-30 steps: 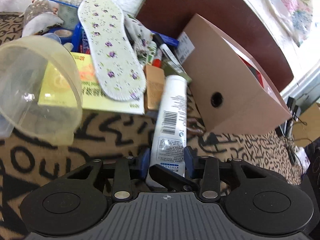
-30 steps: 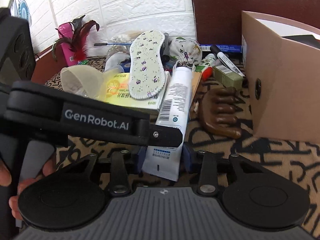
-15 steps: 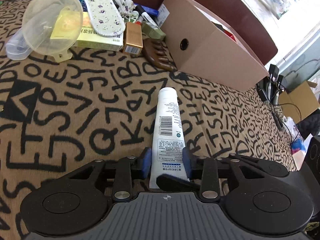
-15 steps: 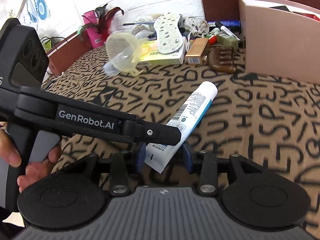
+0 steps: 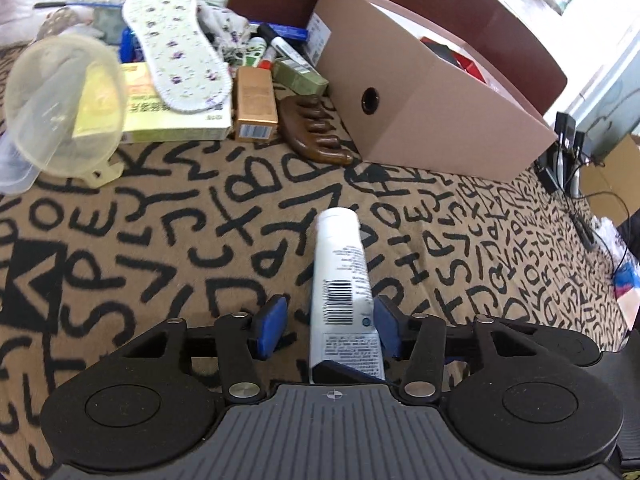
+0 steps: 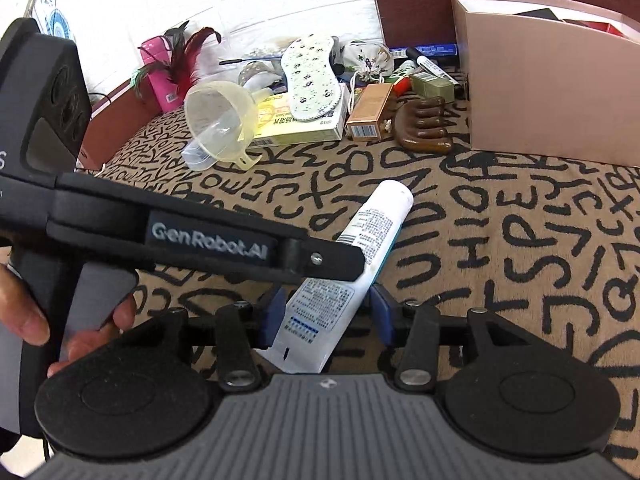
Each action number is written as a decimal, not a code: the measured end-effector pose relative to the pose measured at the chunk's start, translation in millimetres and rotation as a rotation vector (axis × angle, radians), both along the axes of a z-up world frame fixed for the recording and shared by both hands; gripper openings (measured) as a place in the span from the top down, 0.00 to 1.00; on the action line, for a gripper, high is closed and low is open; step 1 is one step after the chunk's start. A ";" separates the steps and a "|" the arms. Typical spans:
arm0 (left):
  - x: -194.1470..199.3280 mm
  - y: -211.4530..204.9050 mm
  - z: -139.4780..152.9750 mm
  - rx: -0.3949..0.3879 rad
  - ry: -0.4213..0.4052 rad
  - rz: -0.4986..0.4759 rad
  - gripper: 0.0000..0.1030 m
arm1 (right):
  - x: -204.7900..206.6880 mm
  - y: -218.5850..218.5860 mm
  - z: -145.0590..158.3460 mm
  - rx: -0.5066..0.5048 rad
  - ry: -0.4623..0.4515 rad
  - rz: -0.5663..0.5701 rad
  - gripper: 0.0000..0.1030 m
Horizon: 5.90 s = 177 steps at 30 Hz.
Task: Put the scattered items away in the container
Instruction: 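Grasp the white lotion tube with the left gripper, then carry the lotion tube into the cardboard box and release it, then withdraw the open left gripper toward the clear plastic bowl, then grasp the clear plastic bowl rim with the left gripper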
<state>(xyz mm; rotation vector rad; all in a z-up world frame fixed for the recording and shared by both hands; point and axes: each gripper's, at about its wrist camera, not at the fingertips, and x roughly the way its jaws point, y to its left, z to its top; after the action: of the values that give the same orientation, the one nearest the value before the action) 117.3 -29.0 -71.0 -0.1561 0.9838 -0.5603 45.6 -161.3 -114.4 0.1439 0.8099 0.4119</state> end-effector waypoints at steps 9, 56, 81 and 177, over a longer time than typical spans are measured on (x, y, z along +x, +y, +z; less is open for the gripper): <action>1.9 -2.0 -2.1 0.005 0.002 -0.014 0.63 | 7.5 -7.2 -5.1 0.064 0.015 -0.028 0.54; 94.1 -114.1 157.6 -0.250 -0.294 -0.034 0.64 | 86.6 -109.0 137.9 -0.052 -0.369 -0.092 0.64; 226.5 -136.7 113.2 -0.174 -0.299 0.108 0.02 | 249.5 -117.5 94.7 -0.108 -0.271 -0.071 0.28; 59.1 147.7 41.9 0.012 -0.202 0.424 0.95 | 107.5 108.6 33.6 -0.025 -0.151 0.111 0.87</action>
<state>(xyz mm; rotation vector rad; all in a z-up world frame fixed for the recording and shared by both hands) 176.4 118.7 -29.1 -0.2837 0.7283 -0.1767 153.1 -52.7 -80.8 0.0435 0.6758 0.5107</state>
